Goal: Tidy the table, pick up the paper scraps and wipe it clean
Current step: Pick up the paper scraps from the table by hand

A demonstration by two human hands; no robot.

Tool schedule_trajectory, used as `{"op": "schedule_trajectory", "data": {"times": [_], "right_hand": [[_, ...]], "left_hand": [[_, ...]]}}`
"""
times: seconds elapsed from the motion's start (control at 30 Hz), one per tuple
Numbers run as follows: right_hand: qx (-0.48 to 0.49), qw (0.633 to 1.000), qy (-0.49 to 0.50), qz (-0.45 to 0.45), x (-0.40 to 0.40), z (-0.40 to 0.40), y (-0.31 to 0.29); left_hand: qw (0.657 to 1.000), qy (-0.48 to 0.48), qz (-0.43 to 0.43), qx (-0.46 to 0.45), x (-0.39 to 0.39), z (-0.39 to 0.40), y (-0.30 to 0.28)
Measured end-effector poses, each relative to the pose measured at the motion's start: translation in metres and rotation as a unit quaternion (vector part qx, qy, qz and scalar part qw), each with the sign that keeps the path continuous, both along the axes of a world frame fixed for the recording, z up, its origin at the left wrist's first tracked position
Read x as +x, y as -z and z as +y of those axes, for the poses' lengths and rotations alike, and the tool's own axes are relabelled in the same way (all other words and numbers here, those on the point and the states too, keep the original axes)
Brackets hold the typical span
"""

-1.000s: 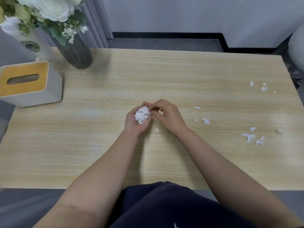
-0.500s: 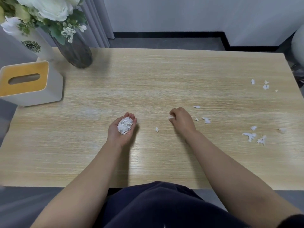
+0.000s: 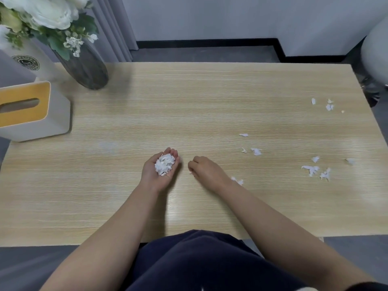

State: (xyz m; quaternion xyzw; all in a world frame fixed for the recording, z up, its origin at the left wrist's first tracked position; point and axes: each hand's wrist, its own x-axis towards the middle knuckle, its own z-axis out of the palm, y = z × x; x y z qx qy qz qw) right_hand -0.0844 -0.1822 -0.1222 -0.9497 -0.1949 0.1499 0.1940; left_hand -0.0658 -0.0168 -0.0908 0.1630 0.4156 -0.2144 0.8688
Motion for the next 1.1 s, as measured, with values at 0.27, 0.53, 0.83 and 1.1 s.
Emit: {"op": "schedule_trajectory", "data": {"times": [0.27,0.53,0.83,1.1], "right_hand": [[0.092,0.969,0.229,0.026,-0.011,-0.069,-0.022],[0.089,0.960,0.243,0.105,-0.047,-0.113,-0.028],[0.018,0.978,0.198,0.061,-0.065,-0.100,-0.011],[-0.013,0.981,0.189,0.050,-0.061,-0.092,-0.013]], "left_hand": [[0.999,0.040,0.005,0.001,-0.004,-0.025,0.001],[0.997,0.079,0.020,-0.008,-0.012,-0.045,0.005],[0.993,0.119,0.003,-0.012,-0.020,-0.058,0.004],[0.989,0.147,-0.001,-0.023,-0.025,-0.057,0.004]]}}
